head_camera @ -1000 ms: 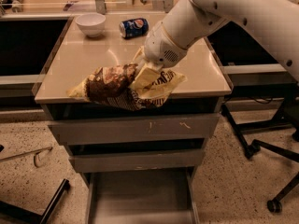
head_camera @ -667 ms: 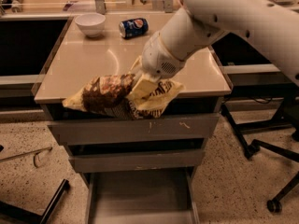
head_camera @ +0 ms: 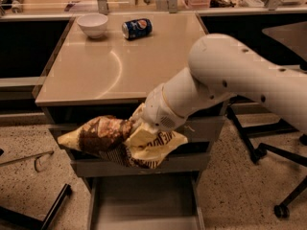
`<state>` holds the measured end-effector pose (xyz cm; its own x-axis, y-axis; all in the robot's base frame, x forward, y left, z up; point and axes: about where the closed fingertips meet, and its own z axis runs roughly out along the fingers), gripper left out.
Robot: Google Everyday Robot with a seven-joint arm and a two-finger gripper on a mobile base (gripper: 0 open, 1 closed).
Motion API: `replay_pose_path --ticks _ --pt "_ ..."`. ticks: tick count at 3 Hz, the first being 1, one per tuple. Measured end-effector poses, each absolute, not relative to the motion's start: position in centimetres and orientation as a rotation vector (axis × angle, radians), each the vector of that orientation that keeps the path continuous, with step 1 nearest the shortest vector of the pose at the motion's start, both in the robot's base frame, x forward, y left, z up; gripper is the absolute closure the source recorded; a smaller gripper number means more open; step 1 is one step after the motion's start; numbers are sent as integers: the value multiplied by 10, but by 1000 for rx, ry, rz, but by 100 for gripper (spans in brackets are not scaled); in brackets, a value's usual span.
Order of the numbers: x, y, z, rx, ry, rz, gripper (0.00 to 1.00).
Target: Place brown chip bag into bottom drawer
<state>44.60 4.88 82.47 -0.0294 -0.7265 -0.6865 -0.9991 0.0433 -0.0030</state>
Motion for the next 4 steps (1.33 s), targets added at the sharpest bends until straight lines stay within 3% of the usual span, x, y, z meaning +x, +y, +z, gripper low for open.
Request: replay_pose_path --ticks 3,4 --pt "427 45 785 -1656 1898 705 100" --pt "415 63 711 -1645 1906 790 100"
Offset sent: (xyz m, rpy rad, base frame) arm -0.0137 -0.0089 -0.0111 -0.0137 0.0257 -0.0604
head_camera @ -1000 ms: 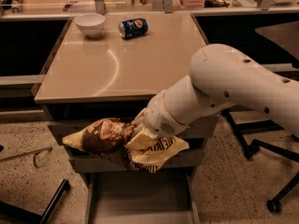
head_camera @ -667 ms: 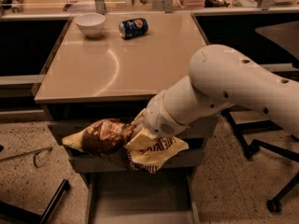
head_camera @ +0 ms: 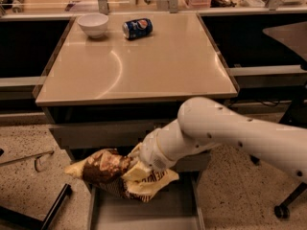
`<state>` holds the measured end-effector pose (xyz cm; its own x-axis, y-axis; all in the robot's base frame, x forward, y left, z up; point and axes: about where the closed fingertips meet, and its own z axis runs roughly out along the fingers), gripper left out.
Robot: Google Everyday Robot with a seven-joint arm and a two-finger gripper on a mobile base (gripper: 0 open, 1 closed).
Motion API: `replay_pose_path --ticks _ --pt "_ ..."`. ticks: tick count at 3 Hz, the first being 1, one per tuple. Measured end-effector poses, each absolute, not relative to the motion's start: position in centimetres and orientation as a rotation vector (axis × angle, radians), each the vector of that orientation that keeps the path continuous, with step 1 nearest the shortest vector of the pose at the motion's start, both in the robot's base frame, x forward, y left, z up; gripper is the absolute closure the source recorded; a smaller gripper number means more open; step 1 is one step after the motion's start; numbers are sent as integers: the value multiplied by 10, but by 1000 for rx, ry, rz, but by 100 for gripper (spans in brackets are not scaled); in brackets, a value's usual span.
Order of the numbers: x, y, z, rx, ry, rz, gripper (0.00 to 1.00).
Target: Place brown chip bag into bottom drawer
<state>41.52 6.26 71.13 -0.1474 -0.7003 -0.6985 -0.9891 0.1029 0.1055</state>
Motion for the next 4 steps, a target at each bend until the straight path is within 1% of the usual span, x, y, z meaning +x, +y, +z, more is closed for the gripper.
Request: replay_pose_path --ticks 1,2,3,4 --pt "416 79 625 -1562 1963 799 100" --pt "416 80 626 -1562 1961 797 100" --pt "418 80 603 -1529 2004 805 100" --pt "405 77 542 -1449 2121 820 100"
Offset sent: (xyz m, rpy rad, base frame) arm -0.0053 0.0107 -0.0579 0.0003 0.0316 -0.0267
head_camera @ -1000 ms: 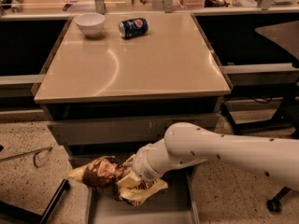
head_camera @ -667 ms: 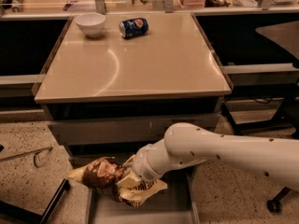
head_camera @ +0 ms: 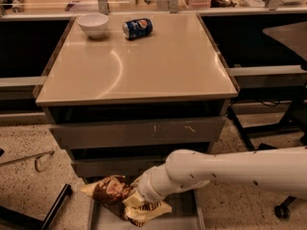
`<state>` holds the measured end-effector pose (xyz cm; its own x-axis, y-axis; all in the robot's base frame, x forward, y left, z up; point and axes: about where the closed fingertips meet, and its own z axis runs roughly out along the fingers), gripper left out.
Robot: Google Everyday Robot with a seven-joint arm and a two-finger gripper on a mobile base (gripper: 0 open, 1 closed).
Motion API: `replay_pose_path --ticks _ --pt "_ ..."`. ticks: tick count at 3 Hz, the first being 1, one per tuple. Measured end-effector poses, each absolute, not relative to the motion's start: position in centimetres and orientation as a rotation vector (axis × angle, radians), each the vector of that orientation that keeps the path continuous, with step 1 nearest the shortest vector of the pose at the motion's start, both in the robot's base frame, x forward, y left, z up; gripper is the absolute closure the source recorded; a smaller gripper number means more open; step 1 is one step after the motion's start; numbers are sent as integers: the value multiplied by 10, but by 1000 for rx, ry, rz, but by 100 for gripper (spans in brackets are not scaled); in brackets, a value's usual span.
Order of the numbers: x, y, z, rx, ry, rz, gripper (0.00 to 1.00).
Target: Place brown chip bag into bottom drawer
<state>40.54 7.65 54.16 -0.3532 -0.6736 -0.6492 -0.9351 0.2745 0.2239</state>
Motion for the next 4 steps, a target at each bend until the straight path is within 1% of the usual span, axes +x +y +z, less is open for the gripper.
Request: replay_pose_path --ticks 1,2,4 --pt "391 72 489 -1384 2170 788 100" --pt "411 72 488 -1315 2148 723 100" --pt "410 73 482 -1305 2146 703 100"
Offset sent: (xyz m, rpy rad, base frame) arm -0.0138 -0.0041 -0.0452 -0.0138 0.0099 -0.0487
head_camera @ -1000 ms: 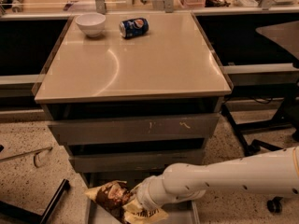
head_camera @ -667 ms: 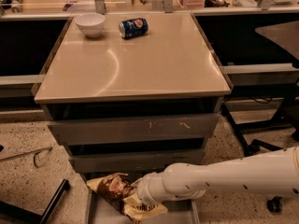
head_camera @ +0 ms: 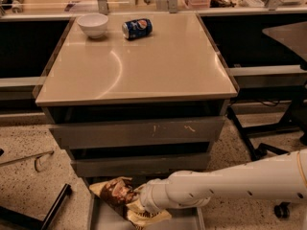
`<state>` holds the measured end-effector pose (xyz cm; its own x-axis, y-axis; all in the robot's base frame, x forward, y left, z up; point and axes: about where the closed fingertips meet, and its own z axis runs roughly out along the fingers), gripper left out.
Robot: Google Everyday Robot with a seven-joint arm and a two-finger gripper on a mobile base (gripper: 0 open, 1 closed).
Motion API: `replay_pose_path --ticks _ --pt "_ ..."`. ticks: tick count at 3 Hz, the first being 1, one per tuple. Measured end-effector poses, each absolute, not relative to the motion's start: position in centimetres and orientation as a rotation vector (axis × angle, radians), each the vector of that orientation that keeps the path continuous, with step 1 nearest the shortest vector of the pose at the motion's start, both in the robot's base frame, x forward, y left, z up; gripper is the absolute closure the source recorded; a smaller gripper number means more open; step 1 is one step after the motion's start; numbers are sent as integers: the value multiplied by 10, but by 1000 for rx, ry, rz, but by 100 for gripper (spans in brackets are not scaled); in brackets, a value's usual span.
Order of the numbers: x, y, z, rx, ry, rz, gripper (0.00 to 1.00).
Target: Place brown chip bag into bottom drawer
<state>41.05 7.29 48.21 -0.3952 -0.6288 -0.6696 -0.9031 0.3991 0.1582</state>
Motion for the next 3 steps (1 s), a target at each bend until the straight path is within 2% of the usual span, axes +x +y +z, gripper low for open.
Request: replay_pose_path --ticks 2,3 --pt "432 45 387 -1110 2158 617 100" --pt "435 37 328 -1028 2214 651 100"
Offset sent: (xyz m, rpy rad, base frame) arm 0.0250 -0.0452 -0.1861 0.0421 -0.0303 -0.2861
